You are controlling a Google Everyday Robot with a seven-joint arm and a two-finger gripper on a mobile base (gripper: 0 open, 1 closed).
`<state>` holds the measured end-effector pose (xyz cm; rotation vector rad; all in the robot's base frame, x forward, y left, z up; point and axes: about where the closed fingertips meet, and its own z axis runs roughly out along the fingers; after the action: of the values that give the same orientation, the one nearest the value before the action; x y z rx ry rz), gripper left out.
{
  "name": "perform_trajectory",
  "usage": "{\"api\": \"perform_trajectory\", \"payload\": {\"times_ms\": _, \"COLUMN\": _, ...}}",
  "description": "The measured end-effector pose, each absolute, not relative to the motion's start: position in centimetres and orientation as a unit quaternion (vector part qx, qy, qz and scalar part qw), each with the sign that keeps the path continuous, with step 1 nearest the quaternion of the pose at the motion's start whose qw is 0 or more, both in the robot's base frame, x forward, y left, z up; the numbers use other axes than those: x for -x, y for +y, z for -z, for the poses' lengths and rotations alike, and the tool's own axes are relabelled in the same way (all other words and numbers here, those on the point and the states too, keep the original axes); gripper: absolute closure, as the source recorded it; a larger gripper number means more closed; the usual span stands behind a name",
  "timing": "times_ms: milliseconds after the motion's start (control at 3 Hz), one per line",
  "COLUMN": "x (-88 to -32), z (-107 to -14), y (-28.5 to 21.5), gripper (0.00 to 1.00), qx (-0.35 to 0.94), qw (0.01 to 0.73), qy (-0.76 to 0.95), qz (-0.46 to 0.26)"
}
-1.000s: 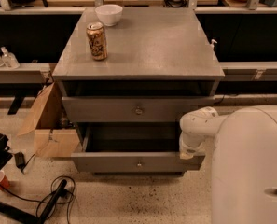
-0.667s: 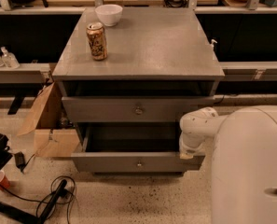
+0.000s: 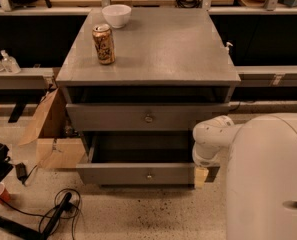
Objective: Open middle drawer
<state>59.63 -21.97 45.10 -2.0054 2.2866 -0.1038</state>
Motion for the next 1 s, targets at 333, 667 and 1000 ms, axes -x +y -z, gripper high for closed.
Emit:
{"api": "perform_trajectory", "payload": {"times_ms": 333, "x": -59.6, "z": -45.1, "y": -22.0, "gripper": 0.0, "qx": 0.658, "qw": 0.049, "qy": 0.75, "qz": 0.034}}
{"api": "perform_trajectory", "payload": {"times_ms": 667, "x": -59.3, "z": -43.6, "y": -21.6, "gripper": 0.0, "qx": 0.662, "qw": 0.038, "qy": 0.748, "qz": 0.016}}
{"api": "perform_trajectory", "payload": {"times_ms": 1000, "x": -57.7, "z": -41.6, "y": -21.3, "gripper": 0.18, "qx": 0.662, "qw": 0.011, "qy": 0.75, "qz": -0.013}}
